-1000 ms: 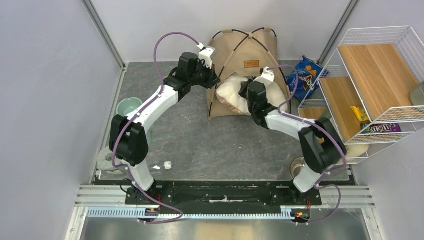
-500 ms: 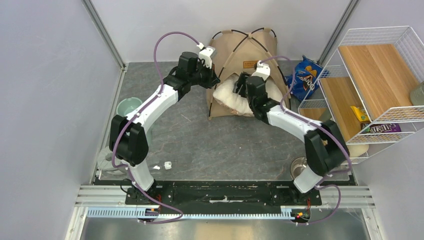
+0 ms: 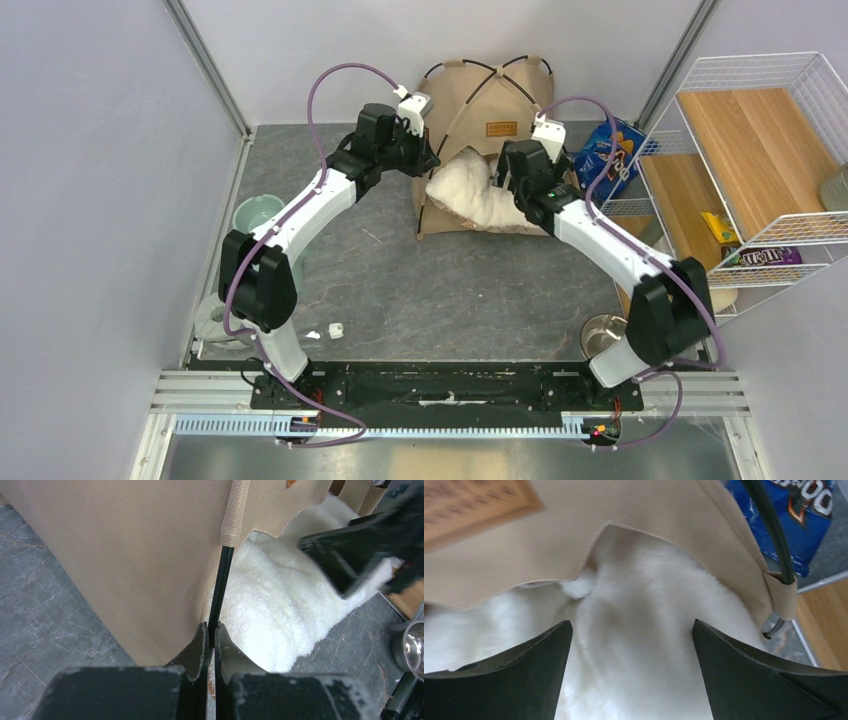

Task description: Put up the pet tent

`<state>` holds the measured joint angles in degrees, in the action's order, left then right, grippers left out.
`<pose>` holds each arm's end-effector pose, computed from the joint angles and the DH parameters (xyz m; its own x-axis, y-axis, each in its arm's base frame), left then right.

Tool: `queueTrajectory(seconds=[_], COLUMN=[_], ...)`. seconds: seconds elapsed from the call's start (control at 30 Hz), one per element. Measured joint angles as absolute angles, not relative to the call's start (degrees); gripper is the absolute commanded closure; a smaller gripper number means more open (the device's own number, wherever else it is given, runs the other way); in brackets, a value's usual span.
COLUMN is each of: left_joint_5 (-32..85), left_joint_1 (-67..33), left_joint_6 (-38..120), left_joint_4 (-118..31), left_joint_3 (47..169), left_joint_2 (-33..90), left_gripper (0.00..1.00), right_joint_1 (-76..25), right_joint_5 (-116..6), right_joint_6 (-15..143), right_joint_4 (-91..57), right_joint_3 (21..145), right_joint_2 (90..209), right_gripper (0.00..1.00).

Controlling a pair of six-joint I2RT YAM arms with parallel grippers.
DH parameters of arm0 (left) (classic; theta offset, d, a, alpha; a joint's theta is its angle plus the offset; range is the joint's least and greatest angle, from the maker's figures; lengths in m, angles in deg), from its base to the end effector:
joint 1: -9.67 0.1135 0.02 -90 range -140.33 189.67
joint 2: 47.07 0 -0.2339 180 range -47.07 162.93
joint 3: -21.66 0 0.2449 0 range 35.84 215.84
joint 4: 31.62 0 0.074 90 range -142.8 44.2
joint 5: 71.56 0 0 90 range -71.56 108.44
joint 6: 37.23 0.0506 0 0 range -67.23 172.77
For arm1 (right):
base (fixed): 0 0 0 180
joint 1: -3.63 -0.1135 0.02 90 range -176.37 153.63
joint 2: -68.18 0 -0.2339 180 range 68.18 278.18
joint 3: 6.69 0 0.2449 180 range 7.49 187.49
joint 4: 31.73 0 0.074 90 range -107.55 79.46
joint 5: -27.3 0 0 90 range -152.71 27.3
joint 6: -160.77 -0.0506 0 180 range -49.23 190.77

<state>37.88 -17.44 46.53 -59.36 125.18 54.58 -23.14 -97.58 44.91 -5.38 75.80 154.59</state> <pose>0.3675 -0.2071 0.2975 -0.4618 0.1213 -0.8787 0.6499 0.7204 -0.2422 0.3250 0.1316 0.2720 -0.3738 0.2122 -0.9029 0.2606 0.9583 0.1173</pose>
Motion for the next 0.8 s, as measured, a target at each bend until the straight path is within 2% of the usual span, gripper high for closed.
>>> queueTrajectory(seconds=[0.03,0.07,0.13,0.17,0.23,0.27,0.47,0.67,0.8], left_joint_5=[37.88,37.88,37.88,37.86,37.84,37.84,37.81,37.79,37.81], left_joint_1=[-17.44,-17.44,-17.44,-17.44,-17.44,-17.44,-17.44,-17.44,-17.44], left_joint_6=[46.53,46.53,46.53,46.53,46.53,46.5,46.5,46.5,46.5], left_joint_4=[-59.36,-59.36,-59.36,-59.36,-59.36,-59.36,-59.45,-59.45,-59.58], left_joint_3=[125.18,125.18,125.18,125.18,125.18,125.18,125.25,125.27,125.29], left_joint_2=[54.58,54.58,54.58,54.58,54.58,54.58,54.58,54.58,54.58], left_gripper=[0.98,0.98,0.98,0.98,0.98,0.98,0.98,0.98,0.98], right_joint_1=[-22.68,-22.26,-21.93,-21.89,-21.93,-22.07,-22.07,-22.07,-21.89], right_joint_5=[-97.84,-98.1,-98.65,-98.8,-99.0,-99.04,-99.17,-95.13,-92.9], right_joint_6=[45.52,46.15,47.22,47.55,48.25,48.38,52.99,64.66,71.81], right_joint_4=[-4.44,-3.76,-2.96,-2.52,-1.99,-2.1,-9.29,-31.78,-45.58], right_joint_3=[76.55,77.16,77.4,77.4,77.4,77.38,75.78,64.29,60.88], right_joint_2=[156.51,158.78,162.54,164.31,166.96,167.59,166.63,161.86,162.02], right_gripper=[0.06,0.13,0.42,0.63,0.94,1.0,1.0,1.0,1.0])
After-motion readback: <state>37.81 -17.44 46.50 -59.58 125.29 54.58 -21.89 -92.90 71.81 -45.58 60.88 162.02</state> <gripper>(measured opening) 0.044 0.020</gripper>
